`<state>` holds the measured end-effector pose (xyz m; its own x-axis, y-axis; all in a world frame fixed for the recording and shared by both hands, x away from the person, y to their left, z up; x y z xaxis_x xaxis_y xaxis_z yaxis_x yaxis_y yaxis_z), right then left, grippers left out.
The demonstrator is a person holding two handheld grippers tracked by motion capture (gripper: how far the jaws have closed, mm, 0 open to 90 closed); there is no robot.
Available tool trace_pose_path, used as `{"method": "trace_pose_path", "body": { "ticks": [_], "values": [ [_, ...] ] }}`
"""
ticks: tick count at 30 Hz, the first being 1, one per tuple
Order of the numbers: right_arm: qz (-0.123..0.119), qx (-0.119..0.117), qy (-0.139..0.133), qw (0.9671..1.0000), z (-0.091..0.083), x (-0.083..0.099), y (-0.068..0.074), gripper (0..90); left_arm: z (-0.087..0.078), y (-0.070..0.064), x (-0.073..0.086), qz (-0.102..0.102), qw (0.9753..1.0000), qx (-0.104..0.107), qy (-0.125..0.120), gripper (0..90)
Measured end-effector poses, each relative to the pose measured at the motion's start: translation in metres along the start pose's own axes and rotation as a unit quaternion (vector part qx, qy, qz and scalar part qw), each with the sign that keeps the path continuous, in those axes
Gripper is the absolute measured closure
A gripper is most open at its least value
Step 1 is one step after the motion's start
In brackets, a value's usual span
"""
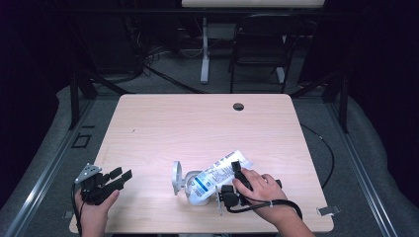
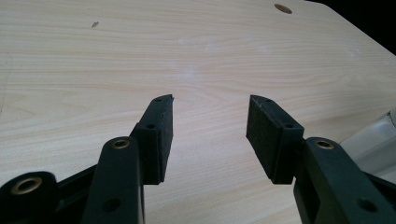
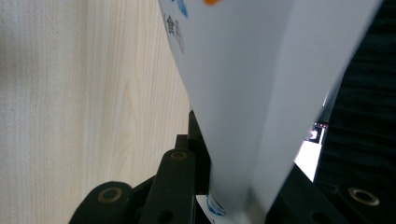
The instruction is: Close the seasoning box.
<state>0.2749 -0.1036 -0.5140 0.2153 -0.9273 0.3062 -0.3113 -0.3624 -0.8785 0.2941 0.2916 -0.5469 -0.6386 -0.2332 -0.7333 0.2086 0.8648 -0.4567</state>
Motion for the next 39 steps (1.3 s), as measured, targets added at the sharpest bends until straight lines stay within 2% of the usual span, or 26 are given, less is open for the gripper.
{"method": "trace_pose_path", "body": {
  "ticks": [5, 8, 14, 15, 17, 18, 19, 21, 23, 25, 29, 33, 35, 37, 38, 39],
  "values": [
    [0.005, -0.004, 0.004, 1.0000, -0.0007, 0.0007, -0.0012, 81.9, 0.0001, 0.0002, 0.0002, 0.000, 1.0000, 0.000, 0.001, 51.6],
    [0.022, -0.007, -0.007, 0.9997, 0.0010, 0.0011, -0.0002, 82.1, 0.0002, 0.0004, 0.0003, -0.001, 1.0000, 0.000, 0.001, 51.6],
    [0.025, -0.012, -0.003, 0.9996, -0.0001, 0.0013, -0.0009, 82.3, 0.0003, 0.0008, 0.0005, -0.001, 1.0000, -0.001, 0.002, 51.5],
    [0.033, -0.014, -0.009, 0.9993, 0.0006, 0.0015, -0.0002, 82.3, 0.0005, 0.0009, 0.0006, -0.002, 1.0000, 0.000, 0.001, 51.5],
    [0.034, -0.019, -0.006, 0.9992, 0.0000, 0.0018, -0.0007, 82.3, 0.0005, 0.0012, 0.0007, -0.003, 1.0000, -0.001, 0.001, 51.5],
    [0.042, -0.022, -0.009, 0.9989, 0.0003, 0.0019, -0.0005, 82.3, 0.0006, 0.0014, 0.0007, -0.003, 1.0000, -0.001, 0.000, 51.5],
    [0.040, -0.027, -0.001, 0.9988, -0.0013, 0.0021, -0.0016, 82.3, 0.0004, 0.0015, 0.0006, -0.003, 1.0000, -0.001, 0.002, 51.5],
    [0.044, -0.032, -0.004, 0.9985, -0.0017, 0.0022, -0.0019, 82.4, 0.0007, 0.0013, 0.0007, -0.002, 1.0000, -0.001, 0.001, 51.5],
    [0.055, -0.033, -0.019, 0.9978, -0.0004, 0.0023, -0.0017, 82.4, 0.0008, 0.0010, 0.0008, -0.002, 1.0000, -0.001, 0.001, 51.5],
    [0.055, -0.032, -0.018, 0.9978, -0.0005, 0.0022, -0.0017, 82.5, 0.0006, 0.0010, 0.0007, -0.001, 1.0000, -0.001, 0.003, 51.5],
    [0.071, -0.037, -0.027, 0.9964, 0.0005, 0.0022, -0.0004, 82.5, 0.0006, 0.0011, 0.0007, -0.002, 1.0000, -0.002, 0.001, 51.5],
    [0.073, -0.041, -0.027, 0.9962, -0.0006, 0.0025, -0.0009, 82.5, 0.0004, 0.0010, 0.0006, -0.001, 1.0000, -0.002, 0.003, 51.5],
    [0.089, -0.045, -0.038, 0.9943, 0.0007, 0.0028, 0.0006, 82.5, 0.0006, 0.0010, 0.0008, 0.000, 1.0000, -0.002, 0.004, 51.5],
    [0.088, -0.048, -0.036, 0.9943, 0.0003, 0.0036, -0.0003, 82.5, 0.0009, 0.0009, 0.0008, 0.000, 1.0000, -0.002, 0.004, 51.5],
    [0.100, -0.049, -0.045, 0.9927, 0.0018, 0.0037, 0.0011, 82.5, 0.0008, 0.0009, 0.0007, 0.000, 1.0000, -0.002, 0.004, 51.5],
    [0.098, -0.051, -0.037, 0.9932, 0.0009, 0.0045, 0.0002, 82.5, 0.0007, 0.0009, 0.0006, 0.000, 1.0000, -0.002, 0.004, 51.5]
  ]
}}
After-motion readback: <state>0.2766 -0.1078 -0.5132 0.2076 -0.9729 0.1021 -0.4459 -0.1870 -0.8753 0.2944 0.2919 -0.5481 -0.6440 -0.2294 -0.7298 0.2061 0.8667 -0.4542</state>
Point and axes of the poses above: each handheld gripper's, and its own axes: z roughly forward along the jaws, x roughly out of its underside, y roughly to its left, the point moved 2 cm from there along z, roughly forward along the jaws, and after that the axes turned 14 degrees about -z, right-handed, at the moved point
